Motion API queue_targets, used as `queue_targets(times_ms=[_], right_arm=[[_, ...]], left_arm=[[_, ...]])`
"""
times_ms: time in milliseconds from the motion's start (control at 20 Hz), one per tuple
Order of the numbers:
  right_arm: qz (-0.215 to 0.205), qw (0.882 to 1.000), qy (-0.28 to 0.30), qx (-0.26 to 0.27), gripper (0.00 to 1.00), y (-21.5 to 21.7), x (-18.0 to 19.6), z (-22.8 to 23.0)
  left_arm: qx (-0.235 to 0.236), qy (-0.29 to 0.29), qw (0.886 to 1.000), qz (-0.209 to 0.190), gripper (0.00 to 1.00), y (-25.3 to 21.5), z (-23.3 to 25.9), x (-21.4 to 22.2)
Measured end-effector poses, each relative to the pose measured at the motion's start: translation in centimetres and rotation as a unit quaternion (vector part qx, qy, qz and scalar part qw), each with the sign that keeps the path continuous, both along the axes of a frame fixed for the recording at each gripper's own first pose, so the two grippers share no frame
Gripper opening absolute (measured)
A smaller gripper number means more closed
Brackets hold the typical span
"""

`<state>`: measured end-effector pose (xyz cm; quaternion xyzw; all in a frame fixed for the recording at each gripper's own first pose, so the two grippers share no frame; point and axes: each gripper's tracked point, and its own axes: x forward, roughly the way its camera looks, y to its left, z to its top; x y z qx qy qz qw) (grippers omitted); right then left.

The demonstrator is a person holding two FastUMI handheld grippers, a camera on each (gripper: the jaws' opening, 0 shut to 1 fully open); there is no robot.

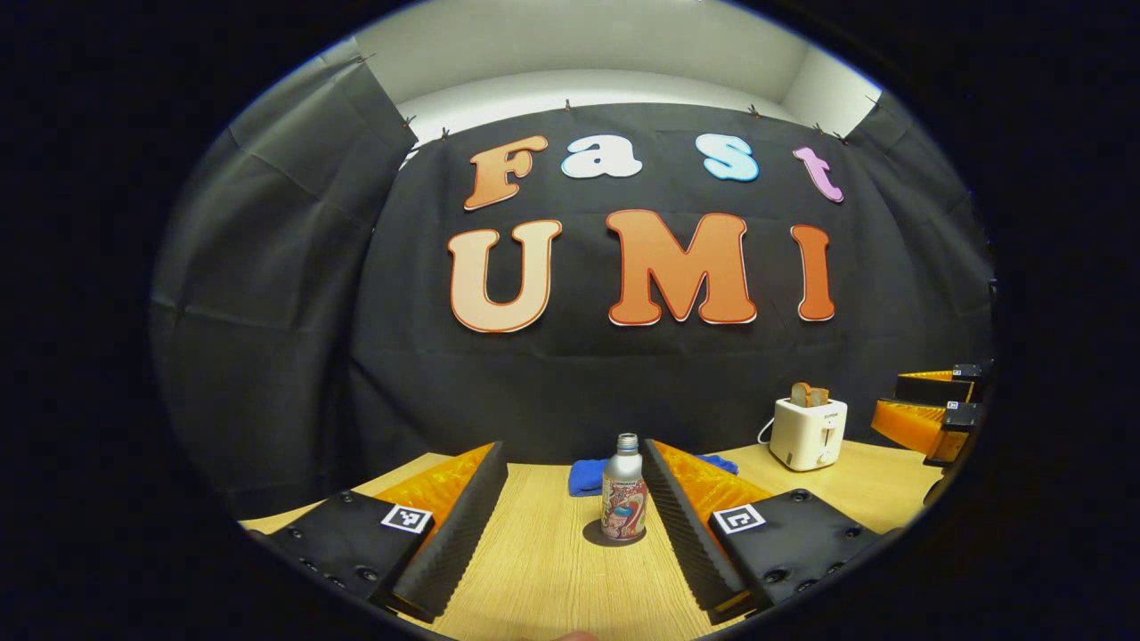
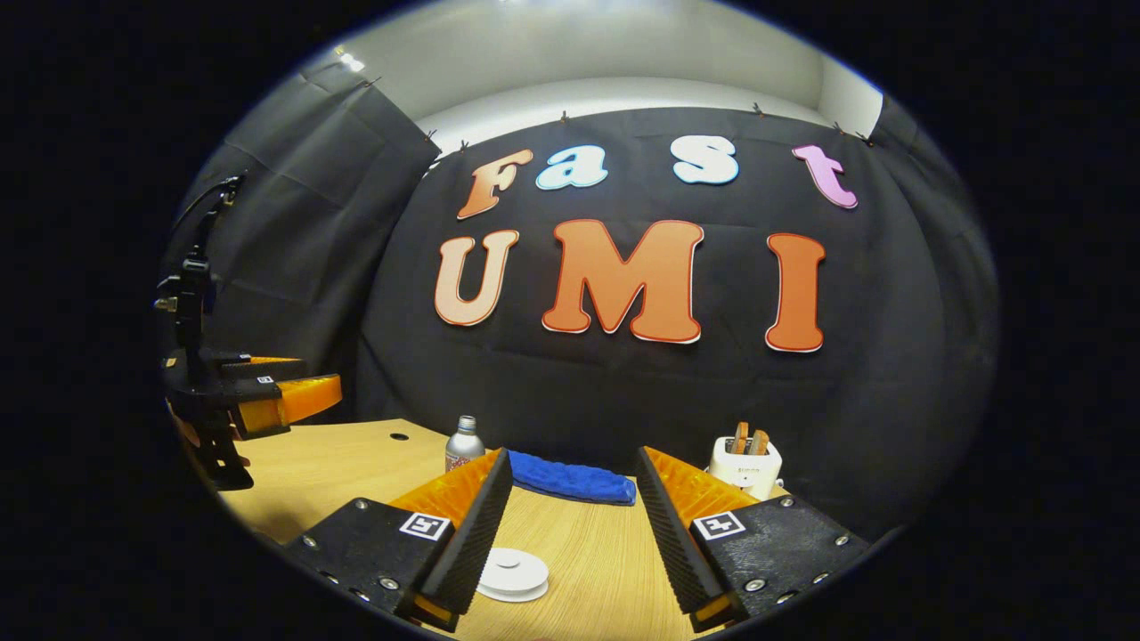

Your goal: Open the teacup lid with one hand, grasp the water bottle and pour water into the teacup with the other hand; after pouring, place the water bottle on the coaster and then close the teacup lid.

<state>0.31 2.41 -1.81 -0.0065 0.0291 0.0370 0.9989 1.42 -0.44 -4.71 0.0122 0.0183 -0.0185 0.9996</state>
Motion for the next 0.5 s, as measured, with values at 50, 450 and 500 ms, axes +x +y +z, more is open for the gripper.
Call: queue_targets(times_ms=[50, 450, 500], right_arm=[[0.001, 1.000, -0.002, -0.002, 0.84, -0.1, -0.2, 0.3], [-0.009, 1.000, -0.002, -0.010, 0.85, -0.8, -1.5, 1.2], [-0.009, 1.000, -0.002, -0.009, 0.85, -0.8, -1.5, 1.3]], left_arm=[[0.000, -0.001, 1.000, 0.001, 1.00, 0.0, 0.2, -0.4], [0.020, -0.017, 1.000, 0.011, 0.99, 0.8, 2.2, -2.3], [0.020, -0.020, 1.000, 0.010, 0.99, 0.6, 2.2, -2.4]])
